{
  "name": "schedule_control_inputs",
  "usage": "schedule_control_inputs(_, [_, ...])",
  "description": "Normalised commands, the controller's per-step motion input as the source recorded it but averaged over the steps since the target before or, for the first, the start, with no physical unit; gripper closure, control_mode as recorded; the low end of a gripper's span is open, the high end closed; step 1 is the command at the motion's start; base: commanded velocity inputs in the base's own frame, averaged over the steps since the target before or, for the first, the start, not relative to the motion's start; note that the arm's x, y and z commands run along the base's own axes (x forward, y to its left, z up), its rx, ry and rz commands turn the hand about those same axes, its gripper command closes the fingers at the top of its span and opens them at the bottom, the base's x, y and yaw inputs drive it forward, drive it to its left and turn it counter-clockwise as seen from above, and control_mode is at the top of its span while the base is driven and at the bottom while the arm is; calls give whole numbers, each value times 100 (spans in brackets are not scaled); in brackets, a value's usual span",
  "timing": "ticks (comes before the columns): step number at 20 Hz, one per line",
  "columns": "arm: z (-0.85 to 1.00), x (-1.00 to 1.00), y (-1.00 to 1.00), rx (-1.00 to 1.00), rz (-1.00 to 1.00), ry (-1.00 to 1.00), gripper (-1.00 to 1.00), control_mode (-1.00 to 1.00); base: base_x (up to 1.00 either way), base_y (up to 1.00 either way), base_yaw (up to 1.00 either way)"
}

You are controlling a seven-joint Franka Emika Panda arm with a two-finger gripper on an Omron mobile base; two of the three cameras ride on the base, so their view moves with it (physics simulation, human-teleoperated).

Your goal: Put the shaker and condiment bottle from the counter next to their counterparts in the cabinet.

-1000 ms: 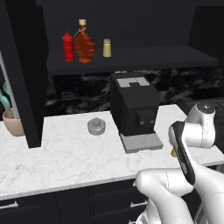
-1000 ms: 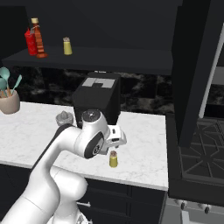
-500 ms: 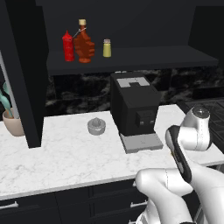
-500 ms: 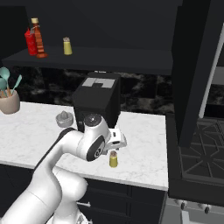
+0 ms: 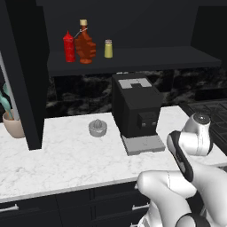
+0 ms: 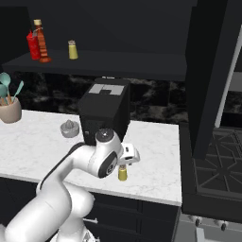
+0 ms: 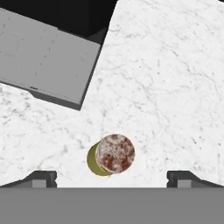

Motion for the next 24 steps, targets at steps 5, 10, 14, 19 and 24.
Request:
schedule_control_inputs(5, [-23,10,-14,0,0,0,-100,-100,0,0,0])
schedule_control_inputs(10, [-31,4,-1,0,0,0,-100,-100,0,0,0])
schedule_control_inputs(14, [-46,9,25,-1,3,0,100,-100,0,0,0])
schedule_control_inputs(19, [-39,19,0,0,4,0,100,-100,0,0,0])
schedule_control_inputs(24, [-35,16,-6,1,5,0,100,-100,0,0,0])
